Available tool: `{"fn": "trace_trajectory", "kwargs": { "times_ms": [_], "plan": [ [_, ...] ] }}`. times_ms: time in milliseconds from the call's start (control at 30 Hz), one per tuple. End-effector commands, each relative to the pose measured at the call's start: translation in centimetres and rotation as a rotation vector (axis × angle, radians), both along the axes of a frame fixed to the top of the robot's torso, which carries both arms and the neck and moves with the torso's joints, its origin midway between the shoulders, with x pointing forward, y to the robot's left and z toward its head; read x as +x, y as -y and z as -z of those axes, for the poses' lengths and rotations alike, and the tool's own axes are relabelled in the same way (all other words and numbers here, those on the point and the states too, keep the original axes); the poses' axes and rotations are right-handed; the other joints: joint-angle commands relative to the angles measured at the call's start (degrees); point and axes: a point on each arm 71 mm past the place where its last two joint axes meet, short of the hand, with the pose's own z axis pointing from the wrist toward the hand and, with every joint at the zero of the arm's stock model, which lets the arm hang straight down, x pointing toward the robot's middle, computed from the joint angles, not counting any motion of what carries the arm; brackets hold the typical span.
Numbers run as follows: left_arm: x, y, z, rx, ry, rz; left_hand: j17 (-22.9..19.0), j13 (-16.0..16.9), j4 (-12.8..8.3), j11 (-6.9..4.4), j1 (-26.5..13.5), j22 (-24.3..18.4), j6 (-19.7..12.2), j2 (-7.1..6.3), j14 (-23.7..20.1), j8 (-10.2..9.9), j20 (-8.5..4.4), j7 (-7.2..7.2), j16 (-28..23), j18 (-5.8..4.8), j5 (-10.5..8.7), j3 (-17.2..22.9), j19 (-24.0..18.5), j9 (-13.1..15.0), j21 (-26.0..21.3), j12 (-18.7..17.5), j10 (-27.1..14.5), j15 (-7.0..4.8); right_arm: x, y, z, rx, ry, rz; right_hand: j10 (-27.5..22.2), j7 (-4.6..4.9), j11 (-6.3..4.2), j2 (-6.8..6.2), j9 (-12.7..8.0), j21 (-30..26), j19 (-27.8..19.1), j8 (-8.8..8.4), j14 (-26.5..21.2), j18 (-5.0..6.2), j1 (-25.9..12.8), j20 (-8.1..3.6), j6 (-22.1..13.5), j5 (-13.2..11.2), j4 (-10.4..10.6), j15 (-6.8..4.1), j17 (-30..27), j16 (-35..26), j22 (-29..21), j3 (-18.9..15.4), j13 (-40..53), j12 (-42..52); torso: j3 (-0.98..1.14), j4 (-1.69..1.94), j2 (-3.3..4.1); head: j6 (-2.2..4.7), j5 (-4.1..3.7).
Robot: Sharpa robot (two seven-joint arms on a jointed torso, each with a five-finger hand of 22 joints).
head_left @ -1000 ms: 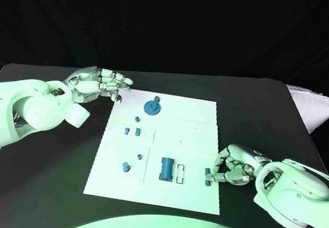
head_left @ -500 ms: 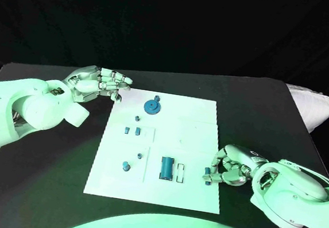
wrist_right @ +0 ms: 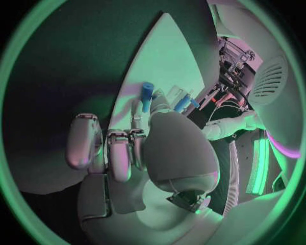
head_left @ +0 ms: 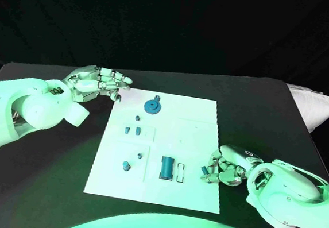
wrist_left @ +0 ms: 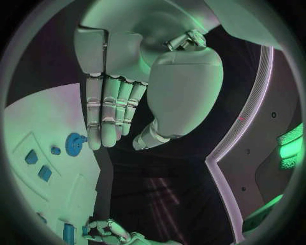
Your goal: Assemble the parts on the task board
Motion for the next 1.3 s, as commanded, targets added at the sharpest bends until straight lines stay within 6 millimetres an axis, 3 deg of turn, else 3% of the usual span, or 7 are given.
{"fn": "trace_trajectory", "kwargs": {
  "times_ms": [33, 567, 900, 1000, 1067, 1100, 1300],
  "plan": [
    [-0.1, 0.2, -0.1, -0.007, 0.002, 0.016, 0.07, 0.08, 0.31, -0.13, 0.17, -0.05, -0.45, 0.39, -0.33, 0.21, 0.31, 1.53, 0.31, 0.34, -0.09, -0.05, 0.00, -0.07, -0.34, 0.35, -0.39, -0.03, -0.7, -0.1, 1.3, -0.109, -0.049, -0.047, 4.02, -0.08, -0.43, 0.50, -13.96, -0.41, 0.16, 0.01, 5.68, -0.34, 1.90, -0.05, -0.36, -1.06, -0.47, -0.55, 13.89, 0.25, 5.46, -0.12, 13.00, 0.01, 0.03, -0.01, 0.00, 0.00, 0.05],
    [-0.1, 0.1, -0.1, -0.007, 0.002, 0.016, 0.07, 0.08, 0.31, -0.13, 0.17, -0.05, -0.45, 0.39, -0.33, 0.21, 0.31, 1.53, 0.31, 0.34, -0.09, -0.05, 0.00, -0.07, -0.34, 0.35, -0.39, -0.03, -0.8, -0.7, 1.7, -0.184, -0.048, -0.096, 3.36, 0.34, -0.11, 2.06, -14.63, -1.34, -0.08, -1.12, 5.61, -0.24, 7.94, 0.08, -1.46, -3.03, -2.98, -0.31, 13.64, 0.11, 5.38, 0.36, 12.40, -1.12, 0.01, -0.02, -0.03, 0.00, 0.09],
    [-0.1, 0.1, 0.0, -0.006, 0.001, 0.016, 0.07, 0.08, 0.31, -0.13, 0.17, -0.05, -0.45, 0.39, -0.33, 0.21, 0.31, 1.53, 0.31, 0.34, -0.09, -0.05, 0.00, -0.07, -0.34, 0.35, -0.39, -0.03, -1.0, -1.0, 1.0, -0.119, -0.007, -0.079, 3.40, 0.22, -0.28, 2.35, -16.77, -0.95, 0.23, -3.63, 5.69, -0.32, 12.77, 0.02, 0.12, 13.75, -2.37, -0.44, 13.97, 0.27, 5.99, 3.50, 12.54, -0.94, 0.00, -0.02, -0.01, 0.00, 0.11],
    [-0.1, 0.1, 0.0, -0.006, 0.001, 0.016, 0.07, 0.08, 0.31, -0.13, 0.17, -0.05, -0.45, 0.39, -0.33, 0.21, 0.31, 1.53, 0.31, 0.34, -0.09, -0.05, 0.00, -0.07, -0.34, 0.35, -0.39, -0.03, -0.9, -1.0, 0.7, -0.080, -0.012, -0.056, 3.45, 0.28, -0.32, 0.75, -17.26, -0.55, 0.40, -4.14, 5.75, -0.39, 13.58, -0.13, 0.76, 18.06, -0.70, -0.50, 14.22, 0.39, 6.38, 7.69, 12.62, -0.83, -0.03, -0.01, 0.00, 0.00, 0.06],
    [-0.1, 0.1, 0.0, -0.006, 0.001, 0.016, 0.07, 0.08, 0.31, -0.13, 0.17, -0.05, -0.45, 0.39, -0.33, 0.21, 0.31, 1.53, 0.31, 0.34, -0.09, -0.05, 0.00, -0.07, -0.34, 0.35, -0.39, -0.03, -0.9, -0.9, 0.5, -0.050, -0.027, -0.033, 3.44, 0.29, -0.36, -1.08, -17.35, -0.53, 0.41, -4.24, 5.77, -0.44, 13.56, -0.08, 0.93, 17.54, 0.35, -0.57, 14.29, 0.43, 6.57, 12.11, 12.61, -0.86, -0.03, -0.01, 0.00, 0.00, 0.17],
    [-0.1, 0.1, 0.0, -0.006, 0.001, 0.017, 0.07, 0.08, 0.31, -0.13, 0.17, -0.05, -0.45, 0.39, -0.33, 0.21, 0.31, 1.53, 0.31, 0.34, -0.09, -0.05, 0.00, -0.07, -0.34, 0.35, -0.39, -0.03, -0.8, -0.8, 0.3, -0.016, -0.050, -0.008, 3.47, 0.48, -0.38, -3.98, -17.11, -0.51, 0.43, -3.93, 5.79, -0.41, 11.52, -0.13, 1.05, 17.17, 0.29, -0.32, 14.37, 0.47, 6.88, 20.11, 12.62, -0.87, -0.02, -0.01, -0.01, 0.00, 0.17],
    [-0.1, 0.2, 0.0, -0.006, 0.000, 0.018, 0.07, 0.08, 0.31, -0.13, 0.17, -0.05, -0.45, 0.39, -0.33, 0.21, 0.31, 1.53, 0.31, 0.34, -0.09, -0.05, 0.00, -0.07, -0.34, 0.35, -0.39, -0.03, -0.4, -0.6, -0.4, 0.073, -0.110, 0.062, 3.52, 0.35, -0.28, -7.10, -16.16, -0.62, 0.48, -2.82, 5.82, -0.40, 8.06, -0.08, 0.64, 17.07, -1.10, -0.31, 14.50, 0.54, 7.20, 28.92, 12.63, -0.85, -0.05, 0.08, -0.02, 0.00, 0.14]
  ]
}}
